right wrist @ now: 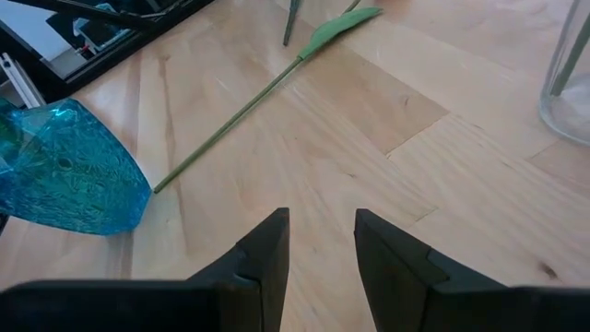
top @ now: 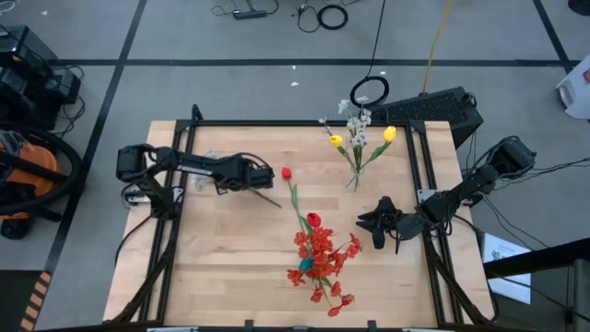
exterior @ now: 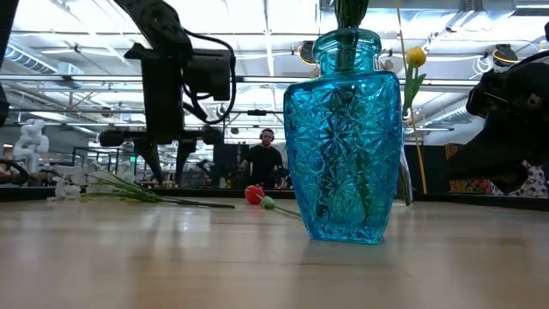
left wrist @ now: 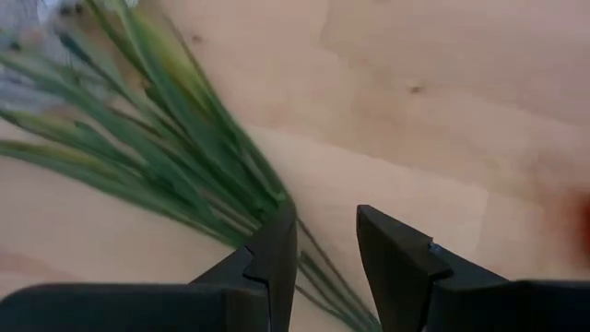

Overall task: Sort flowers into vase by color
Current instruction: Put the white flowers into the transparent vase

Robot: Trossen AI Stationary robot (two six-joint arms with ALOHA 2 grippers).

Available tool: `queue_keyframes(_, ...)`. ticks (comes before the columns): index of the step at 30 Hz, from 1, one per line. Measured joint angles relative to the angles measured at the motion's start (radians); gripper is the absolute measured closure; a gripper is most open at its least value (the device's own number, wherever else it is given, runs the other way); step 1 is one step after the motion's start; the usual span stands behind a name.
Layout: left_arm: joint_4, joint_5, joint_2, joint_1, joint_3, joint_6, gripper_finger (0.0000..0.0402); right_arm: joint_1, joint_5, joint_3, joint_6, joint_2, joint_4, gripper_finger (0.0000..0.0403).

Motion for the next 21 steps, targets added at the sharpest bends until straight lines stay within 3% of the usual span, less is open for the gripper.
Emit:
queue_keyframes(15, 0.051, 0.193, 0.053, 0.024, 0.000, -0.062, 0.0281, 0.004, -0.034, 0.000, -0.006, 0.000, -0.011, 0.0287)
queue_keyframes(21, 0.049, 0.204, 0.078, 0.035, 0.001, -0.081, 0.0281, 0.013, -0.031, 0.000, -0.015, 0.000, -0.011, 0.0287)
